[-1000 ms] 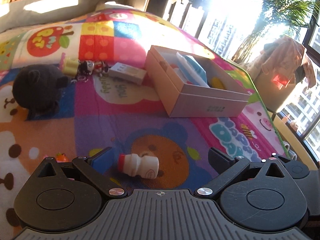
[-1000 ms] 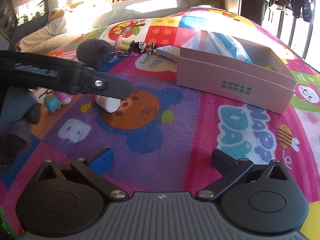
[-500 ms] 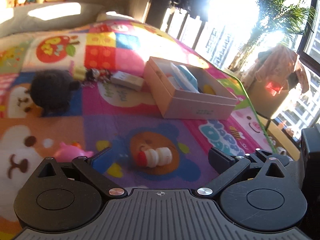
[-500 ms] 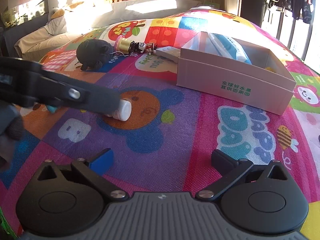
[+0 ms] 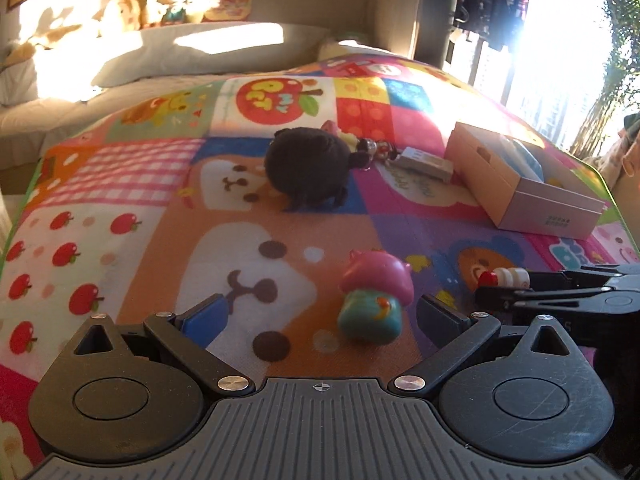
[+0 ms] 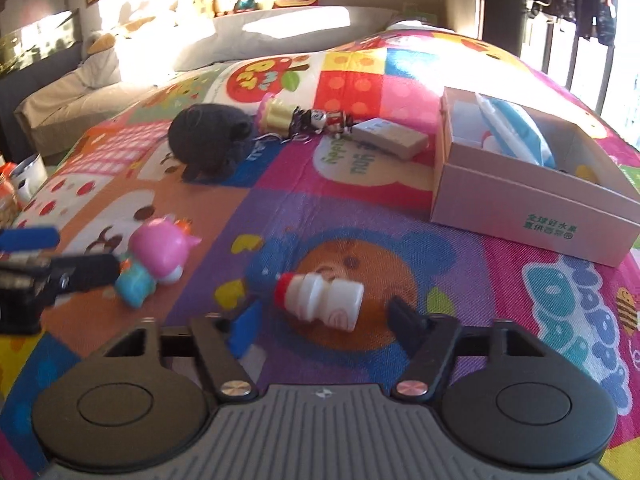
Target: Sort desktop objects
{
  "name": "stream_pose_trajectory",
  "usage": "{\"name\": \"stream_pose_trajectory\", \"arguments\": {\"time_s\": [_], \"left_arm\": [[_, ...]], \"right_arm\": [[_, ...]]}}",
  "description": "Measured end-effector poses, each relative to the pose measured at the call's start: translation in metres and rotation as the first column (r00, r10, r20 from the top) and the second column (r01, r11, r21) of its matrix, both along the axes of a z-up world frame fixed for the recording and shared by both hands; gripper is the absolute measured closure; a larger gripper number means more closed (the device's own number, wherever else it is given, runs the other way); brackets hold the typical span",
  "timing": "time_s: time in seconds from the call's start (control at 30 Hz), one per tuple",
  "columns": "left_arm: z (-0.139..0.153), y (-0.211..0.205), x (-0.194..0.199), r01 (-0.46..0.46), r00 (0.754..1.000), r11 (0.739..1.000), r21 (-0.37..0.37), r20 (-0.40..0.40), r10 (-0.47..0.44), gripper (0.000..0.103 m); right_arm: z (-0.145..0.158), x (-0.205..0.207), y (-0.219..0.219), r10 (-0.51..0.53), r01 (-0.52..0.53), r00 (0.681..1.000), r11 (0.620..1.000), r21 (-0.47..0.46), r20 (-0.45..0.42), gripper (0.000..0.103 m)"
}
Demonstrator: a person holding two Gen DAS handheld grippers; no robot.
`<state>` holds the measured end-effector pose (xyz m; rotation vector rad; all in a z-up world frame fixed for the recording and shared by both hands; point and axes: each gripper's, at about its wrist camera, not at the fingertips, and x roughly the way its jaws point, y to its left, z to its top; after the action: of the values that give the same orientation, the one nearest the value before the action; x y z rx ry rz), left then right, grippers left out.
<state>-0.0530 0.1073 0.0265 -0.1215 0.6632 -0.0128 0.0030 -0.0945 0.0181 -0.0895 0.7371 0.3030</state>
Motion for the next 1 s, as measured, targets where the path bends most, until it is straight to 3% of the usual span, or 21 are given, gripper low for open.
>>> {"name": "stream_pose_trajectory", "arguments": {"time_s": [0.07,0.2,0.5,0.53,0.57,0.63,0.73,0.87,1.0], "left_arm": [[-0.003,-0.002,0.001,0.012,1.000,1.000,-0.011,-0.007,-0.012,0.000],[-0.006,-0.012,0.008,0.062,0.998,0.998,-0.027,-0.009,-0.063,0.000],[-0.016,-0.040,0.036,0.092,0.995,0.995,0.045,-0.038,-0.090,0.001],[-0.018,-0.041,0.037,0.091,0.995,0.994,0.054,-0.046,-0.089,0.006],[-0.018,-0.043,0.038,0.091,0.995,0.994,0.061,-0.054,-0.088,0.018],[-0.018,-0.047,0.038,0.086,0.995,0.992,0.095,-0.054,-0.082,0.024],[-0.014,-0.052,0.033,0.095,0.994,0.990,0.102,-0.057,-0.089,0.050],[-0.006,-0.071,0.015,0.178,0.984,0.976,0.127,-0.047,-0.173,0.050],[0.003,-0.108,-0.003,0.334,0.943,0.935,0.118,-0.046,-0.331,0.050]], "right_arm": [[0.002,0.003,-0.002,-0.001,0.001,1.000,1.000,0.004,-0.008,0.057],[0.004,0.002,-0.008,-0.006,0.006,1.000,1.000,-0.012,0.000,0.057],[0.016,-0.009,-0.044,-0.036,0.037,0.999,0.999,-0.035,0.025,0.057],[0.017,-0.011,-0.048,-0.041,0.042,0.999,0.998,-0.038,0.031,0.057],[0.019,-0.014,-0.053,-0.046,0.048,0.998,0.998,-0.043,0.037,0.057],[0.022,-0.018,-0.063,-0.056,0.058,0.997,0.997,-0.049,0.047,0.057],[0.025,-0.025,-0.077,-0.063,0.066,0.996,0.996,-0.059,0.058,0.057],[0.028,-0.037,-0.095,-0.057,0.063,0.996,0.995,-0.080,0.072,0.057],[0.031,-0.053,-0.115,-0.055,0.064,0.995,0.992,-0.105,0.089,0.057]]}}
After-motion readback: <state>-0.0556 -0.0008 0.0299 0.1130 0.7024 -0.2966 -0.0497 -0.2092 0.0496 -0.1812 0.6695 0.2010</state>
